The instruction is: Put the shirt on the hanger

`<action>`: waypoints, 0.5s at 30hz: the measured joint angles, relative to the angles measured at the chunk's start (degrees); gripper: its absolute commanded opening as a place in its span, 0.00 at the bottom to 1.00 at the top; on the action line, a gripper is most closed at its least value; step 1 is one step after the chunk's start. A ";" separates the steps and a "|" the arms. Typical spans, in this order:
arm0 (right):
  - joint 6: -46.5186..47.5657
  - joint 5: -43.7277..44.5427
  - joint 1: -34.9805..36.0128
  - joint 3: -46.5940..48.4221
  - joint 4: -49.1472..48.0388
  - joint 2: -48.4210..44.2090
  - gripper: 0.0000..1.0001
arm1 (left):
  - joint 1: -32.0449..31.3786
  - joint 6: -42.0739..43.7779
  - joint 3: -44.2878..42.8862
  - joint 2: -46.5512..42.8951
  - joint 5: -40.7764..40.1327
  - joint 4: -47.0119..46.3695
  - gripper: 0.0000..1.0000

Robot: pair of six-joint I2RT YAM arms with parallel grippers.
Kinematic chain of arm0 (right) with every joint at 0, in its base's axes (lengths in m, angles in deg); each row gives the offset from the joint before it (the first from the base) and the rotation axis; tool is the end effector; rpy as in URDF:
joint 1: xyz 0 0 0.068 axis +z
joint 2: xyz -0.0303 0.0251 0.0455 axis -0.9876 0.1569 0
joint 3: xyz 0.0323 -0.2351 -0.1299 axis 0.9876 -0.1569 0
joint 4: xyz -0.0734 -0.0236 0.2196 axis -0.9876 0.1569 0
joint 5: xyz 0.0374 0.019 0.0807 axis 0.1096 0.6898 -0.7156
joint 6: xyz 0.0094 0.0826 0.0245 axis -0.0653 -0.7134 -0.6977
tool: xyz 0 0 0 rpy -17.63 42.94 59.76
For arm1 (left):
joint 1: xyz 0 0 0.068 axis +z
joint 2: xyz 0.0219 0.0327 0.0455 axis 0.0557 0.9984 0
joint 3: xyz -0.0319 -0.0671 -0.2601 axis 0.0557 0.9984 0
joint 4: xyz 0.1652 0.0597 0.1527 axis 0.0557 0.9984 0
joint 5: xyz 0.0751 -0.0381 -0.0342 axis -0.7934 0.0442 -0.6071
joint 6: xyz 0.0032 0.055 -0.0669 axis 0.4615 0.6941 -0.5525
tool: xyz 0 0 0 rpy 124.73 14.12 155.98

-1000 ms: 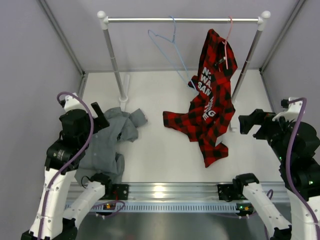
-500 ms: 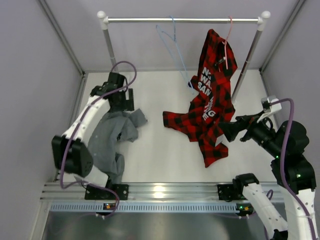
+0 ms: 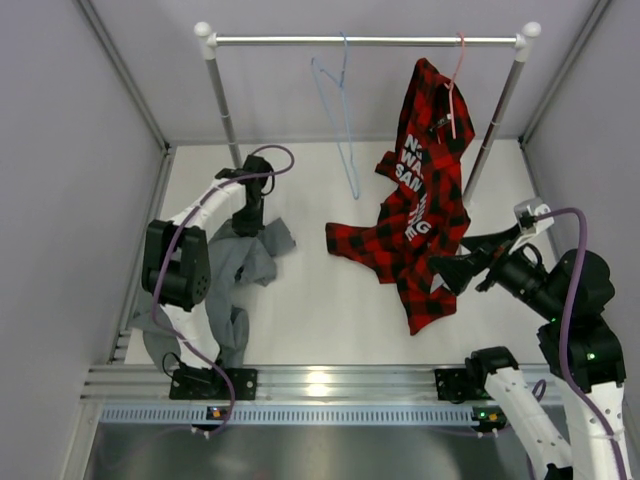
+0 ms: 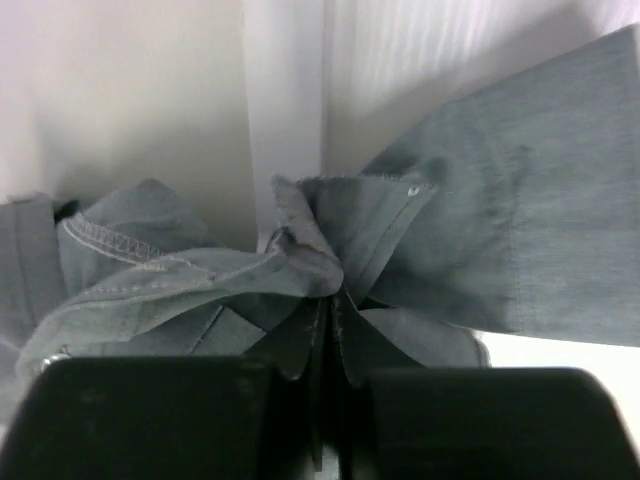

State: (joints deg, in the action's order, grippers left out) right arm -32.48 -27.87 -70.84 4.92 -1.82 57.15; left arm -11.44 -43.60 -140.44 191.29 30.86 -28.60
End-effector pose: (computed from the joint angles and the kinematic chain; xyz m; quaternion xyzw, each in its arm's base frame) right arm 0.0710 0.0523 0.3811 -0.1324 0.7268 0.3425 0.5805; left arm 0.3511 -0.0710 0.1913 -0.0107 0.9828 0.0940 0.1585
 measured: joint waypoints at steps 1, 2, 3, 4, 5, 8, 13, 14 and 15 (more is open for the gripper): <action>0.00 -0.04 0.00 -0.15 0.04 0.07 0.99 | 0.00 0.00 0.70 -0.09 -0.42 0.04 0.00; -0.02 -0.15 0.00 -0.42 -0.26 0.11 1.00 | -0.04 0.07 1.33 -0.28 -0.63 0.13 0.00; -0.07 -0.28 0.00 -0.66 -0.61 0.17 0.99 | -0.04 0.09 1.73 -0.76 -0.59 0.37 0.00; -0.11 -0.35 0.00 -0.83 -0.92 0.24 0.99 | -0.04 0.07 1.97 -1.55 -0.33 0.52 0.00; -0.44 -0.52 0.00 -1.14 -1.53 0.37 0.98 | -0.04 0.04 1.99 -2.51 0.17 0.76 0.00; -1.40 -1.73 0.00 -2.32 -3.50 0.79 0.95 | -0.28 -0.22 1.84 -10.73 3.65 0.96 0.00; -4.85 -9.60 0.00 -4.33 -9.70 3.19 0.94 | -2.47 -0.92 0.74 -25.81 11.21 -0.63 0.00; -5.55 -11.34 0.02 -4.55 -11.23 3.96 0.94 | -2.95 -1.16 0.74 -29.27 13.70 -1.44 0.00; -6.43 -13.38 0.09 -4.61 -12.87 5.18 0.94 | -3.26 -1.53 0.79 -32.68 16.70 -2.23 0.00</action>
State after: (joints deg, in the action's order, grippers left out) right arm -38.91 -41.25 -70.75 0.31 -14.69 62.33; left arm -14.70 -45.13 -139.65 158.61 47.55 -30.83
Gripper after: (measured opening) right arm 0.944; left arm 0.010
